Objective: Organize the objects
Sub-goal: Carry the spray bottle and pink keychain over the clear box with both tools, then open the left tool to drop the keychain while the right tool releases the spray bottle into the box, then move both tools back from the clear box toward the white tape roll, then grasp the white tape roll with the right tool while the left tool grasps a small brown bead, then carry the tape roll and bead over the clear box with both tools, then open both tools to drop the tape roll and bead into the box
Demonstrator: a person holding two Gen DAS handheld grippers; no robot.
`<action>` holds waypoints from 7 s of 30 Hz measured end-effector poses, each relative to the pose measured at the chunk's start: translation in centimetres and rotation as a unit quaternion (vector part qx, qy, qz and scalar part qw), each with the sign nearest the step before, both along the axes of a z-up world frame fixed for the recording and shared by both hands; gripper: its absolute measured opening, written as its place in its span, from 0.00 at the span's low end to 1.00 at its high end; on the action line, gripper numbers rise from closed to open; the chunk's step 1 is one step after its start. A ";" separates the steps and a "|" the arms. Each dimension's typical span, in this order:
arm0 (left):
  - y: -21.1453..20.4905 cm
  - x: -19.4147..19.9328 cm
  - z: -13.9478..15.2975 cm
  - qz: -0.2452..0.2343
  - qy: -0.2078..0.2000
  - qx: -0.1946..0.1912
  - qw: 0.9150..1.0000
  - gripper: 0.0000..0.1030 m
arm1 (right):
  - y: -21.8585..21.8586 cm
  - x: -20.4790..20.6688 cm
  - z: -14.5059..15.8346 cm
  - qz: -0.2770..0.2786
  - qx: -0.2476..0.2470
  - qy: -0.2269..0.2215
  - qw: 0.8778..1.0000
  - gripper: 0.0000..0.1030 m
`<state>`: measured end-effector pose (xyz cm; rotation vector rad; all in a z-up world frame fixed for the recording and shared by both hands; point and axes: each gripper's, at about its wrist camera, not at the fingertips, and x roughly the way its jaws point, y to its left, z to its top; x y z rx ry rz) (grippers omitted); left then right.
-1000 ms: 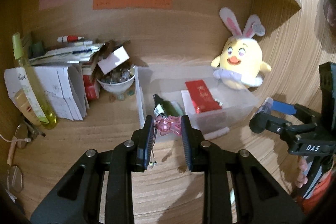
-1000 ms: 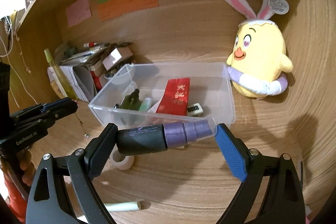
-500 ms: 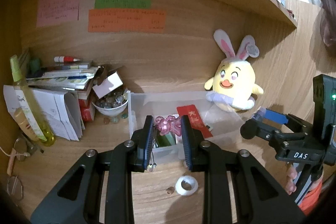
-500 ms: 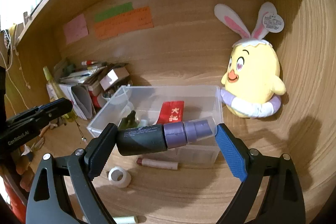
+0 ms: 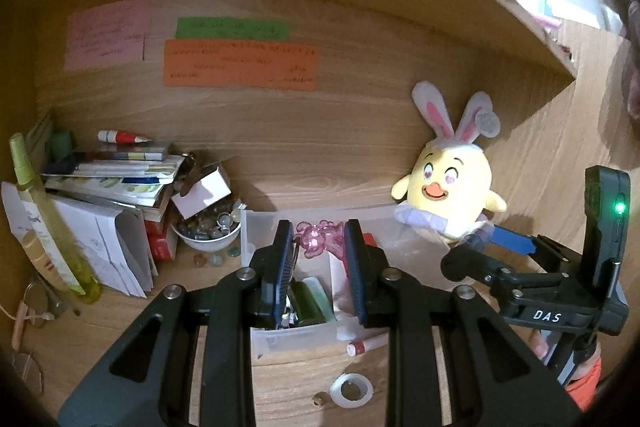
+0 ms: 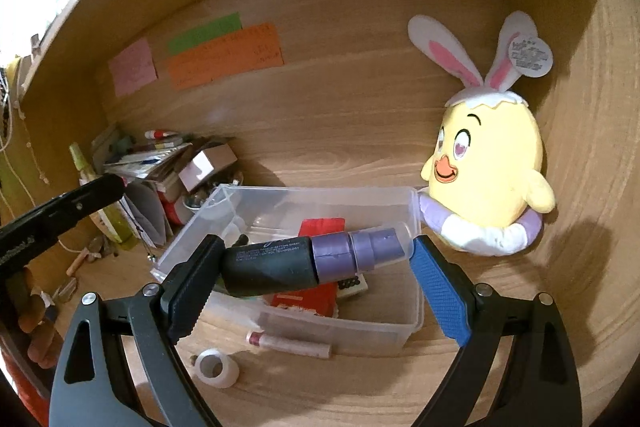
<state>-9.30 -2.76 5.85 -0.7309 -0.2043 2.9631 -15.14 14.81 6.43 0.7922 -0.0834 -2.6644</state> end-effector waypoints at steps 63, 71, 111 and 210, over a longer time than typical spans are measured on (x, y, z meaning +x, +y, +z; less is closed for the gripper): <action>-2.1 0.4 -6.4 0.019 -0.099 -0.023 0.995 0.89 | -2.9 -2.9 -4.7 -0.005 0.085 -0.065 0.994 0.92; -2.4 1.4 -7.2 0.019 -0.110 -0.031 0.993 0.89 | -3.2 -0.3 -3.9 0.014 0.082 -0.050 0.995 0.93; -2.1 3.7 -13.4 -0.036 -0.188 -0.017 0.981 0.46 | -9.5 2.6 -11.5 0.160 0.092 -0.157 0.970 0.36; -0.8 -5.5 -8.1 0.007 -0.136 -0.019 0.991 0.11 | -0.4 -3.6 -4.4 -0.006 0.059 -0.059 0.997 0.36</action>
